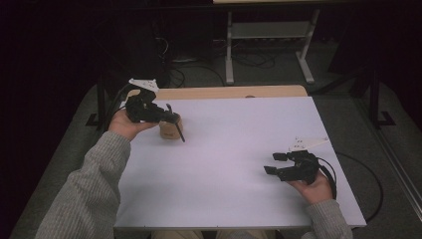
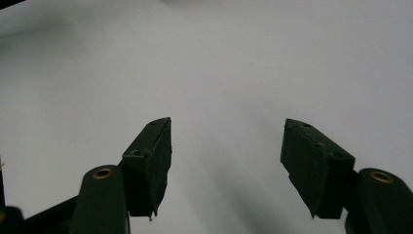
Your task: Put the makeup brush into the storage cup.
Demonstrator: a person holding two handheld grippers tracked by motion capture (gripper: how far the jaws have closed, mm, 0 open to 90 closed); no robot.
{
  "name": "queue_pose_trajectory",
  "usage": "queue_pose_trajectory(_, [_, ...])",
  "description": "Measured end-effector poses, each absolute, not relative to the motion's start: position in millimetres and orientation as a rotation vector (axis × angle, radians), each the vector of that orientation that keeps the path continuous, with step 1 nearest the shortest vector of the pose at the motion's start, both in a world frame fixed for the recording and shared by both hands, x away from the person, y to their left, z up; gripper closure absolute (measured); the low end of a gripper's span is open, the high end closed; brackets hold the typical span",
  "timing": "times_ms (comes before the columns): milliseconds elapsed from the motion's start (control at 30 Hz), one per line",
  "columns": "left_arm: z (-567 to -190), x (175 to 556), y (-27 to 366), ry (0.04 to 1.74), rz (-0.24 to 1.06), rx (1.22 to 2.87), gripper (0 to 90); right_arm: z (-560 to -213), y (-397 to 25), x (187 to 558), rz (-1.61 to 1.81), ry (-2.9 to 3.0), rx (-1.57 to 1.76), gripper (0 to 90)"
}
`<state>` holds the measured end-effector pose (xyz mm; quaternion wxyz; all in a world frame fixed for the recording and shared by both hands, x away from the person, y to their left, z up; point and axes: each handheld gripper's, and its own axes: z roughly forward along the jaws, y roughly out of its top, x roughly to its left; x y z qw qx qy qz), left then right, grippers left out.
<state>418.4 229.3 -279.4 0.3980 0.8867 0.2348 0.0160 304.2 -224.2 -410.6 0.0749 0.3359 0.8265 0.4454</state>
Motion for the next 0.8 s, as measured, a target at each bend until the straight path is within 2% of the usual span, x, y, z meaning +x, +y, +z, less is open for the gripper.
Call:
queue_pose_trajectory(467, [-273, 436, 240, 0.673, 0.060, 2.233, 83.8, -408, -228, 301, 1.356, 2.441, 1.018, 33.4])
queue_pose_trajectory(800, [-248, 453, 242, 0.699, 0.111, 2.236, 83.8, -408, -229, 302, 1.349, 2.426, 1.041, 29.4])
